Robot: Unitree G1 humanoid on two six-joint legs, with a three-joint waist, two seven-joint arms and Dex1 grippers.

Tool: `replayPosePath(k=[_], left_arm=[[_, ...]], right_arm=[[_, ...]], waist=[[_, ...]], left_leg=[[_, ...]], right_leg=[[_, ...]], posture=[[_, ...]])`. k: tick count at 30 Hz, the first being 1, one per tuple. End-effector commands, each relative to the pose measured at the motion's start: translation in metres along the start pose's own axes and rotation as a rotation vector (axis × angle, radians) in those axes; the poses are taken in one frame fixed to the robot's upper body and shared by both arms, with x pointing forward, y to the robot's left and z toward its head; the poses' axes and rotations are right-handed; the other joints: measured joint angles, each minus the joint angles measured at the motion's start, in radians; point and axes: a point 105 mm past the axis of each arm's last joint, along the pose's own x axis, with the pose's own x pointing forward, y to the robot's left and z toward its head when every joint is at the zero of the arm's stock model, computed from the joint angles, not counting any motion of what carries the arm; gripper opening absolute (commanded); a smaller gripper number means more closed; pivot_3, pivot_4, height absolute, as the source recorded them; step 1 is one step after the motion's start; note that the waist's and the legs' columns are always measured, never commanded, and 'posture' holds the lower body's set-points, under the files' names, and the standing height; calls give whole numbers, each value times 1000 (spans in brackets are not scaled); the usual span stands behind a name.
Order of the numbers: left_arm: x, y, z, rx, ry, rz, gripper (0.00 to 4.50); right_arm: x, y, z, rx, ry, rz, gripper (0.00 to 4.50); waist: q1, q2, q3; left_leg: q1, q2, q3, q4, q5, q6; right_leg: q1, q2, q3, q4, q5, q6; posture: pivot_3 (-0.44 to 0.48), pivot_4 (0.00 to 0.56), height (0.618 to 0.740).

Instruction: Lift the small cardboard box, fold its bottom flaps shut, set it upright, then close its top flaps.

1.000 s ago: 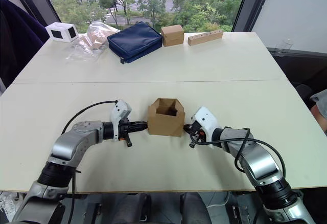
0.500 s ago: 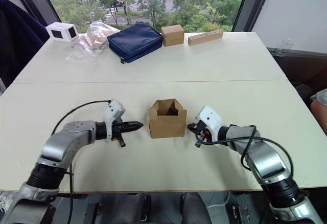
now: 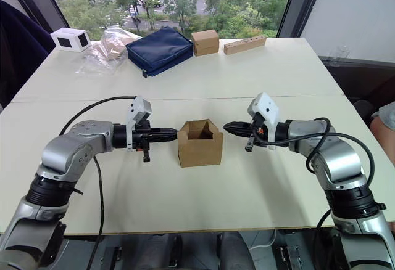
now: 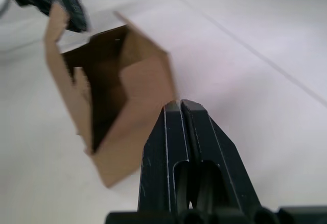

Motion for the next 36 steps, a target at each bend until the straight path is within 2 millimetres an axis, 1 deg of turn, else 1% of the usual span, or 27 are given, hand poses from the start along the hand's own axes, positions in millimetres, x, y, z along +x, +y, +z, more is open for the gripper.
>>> replayPosePath(k=[1, 5, 8, 12, 20, 24, 28, 30, 33, 35, 36], left_arm=[[9, -1, 4, 60, -8, -5, 78], [18, 0, -7, 80, 30, -9, 78], [19, 2, -9, 90, 39, -5, 78], [23, 9, -13, 113, 47, 25, 78], [27, 10, -17, 130, 49, 37, 78], [29, 9, -17, 138, 50, 34, 78], [23, 10, -8, 135, 22, 26, 78], [17, 8, 1, 121, -9, 6, 78], [2, 1, 19, 19, -86, -73, 78], [-11, 10, 28, -19, -124, -55, 78], [-17, 18, 30, -26, -134, -21, 78]], right_arm=[[12, 12, 10, -41, -41, 62, 0], [24, 14, 3, -42, -27, 80, 0], [27, 14, 2, -45, -23, 84, 0], [36, 12, -2, -49, -3, 95, 0], [36, 7, -10, -54, 35, 83, 0], [34, 7, -10, -57, 36, 82, 0], [28, 4, -2, -52, 0, 64, 0], [22, 3, 5, -46, -35, 57, 0], [13, 2, 16, -38, -82, 45, 0], [1, -2, 29, -5, -147, 22, 0], [-7, -6, 37, 7, -184, 1, 0]], waist=[[0, 0, 0], [-1, 0, 0], [0, 0, 0], [0, 0, 0], [1, 0, 0], [0, 0, 0], [1, 0, 0], [1, 0, 0], [-1, 0, 0], [-2, 0, 0], [-2, 0, 0]], left_leg=[[0, 0, 0, 0, 0, 0], [0, 0, 0, 0, 0, 0], [0, 0, 0, 0, 0, 0], [0, 0, 0, 0, 0, 0], [1, -1, 0, 0, 0, 0], [1, -1, 0, 0, 0, 0], [1, -1, 0, 0, 0, 0], [1, -1, 0, 0, 0, 0], [0, -1, 0, 0, 0, 0], [0, 0, 0, 0, 0, 0], [0, 0, -1, 0, 0, 0]], right_leg=[[0, 0, 0, 0, 0, 0], [0, 0, 0, 0, 0, 0], [0, 0, 0, 0, 0, 0], [0, 0, 0, 0, 0, 0], [1, -1, 0, 0, 0, 0], [1, -1, 0, 0, 0, 0], [1, -1, 0, 0, 0, 0], [1, -1, 0, 0, 0, 0], [0, -1, 0, 0, 0, 0], [0, 0, 0, 0, 0, 0], [0, 0, 0, 0, 0, 0]], posture=[[0, 150, 740], [0, 150, 740], [0, 150, 740], [0, 150, 740], [0, 150, 740], [0, 150, 740], [0, 150, 740], [0, 150, 740], [0, 150, 740], [0, 150, 740], [0, 150, 740]])
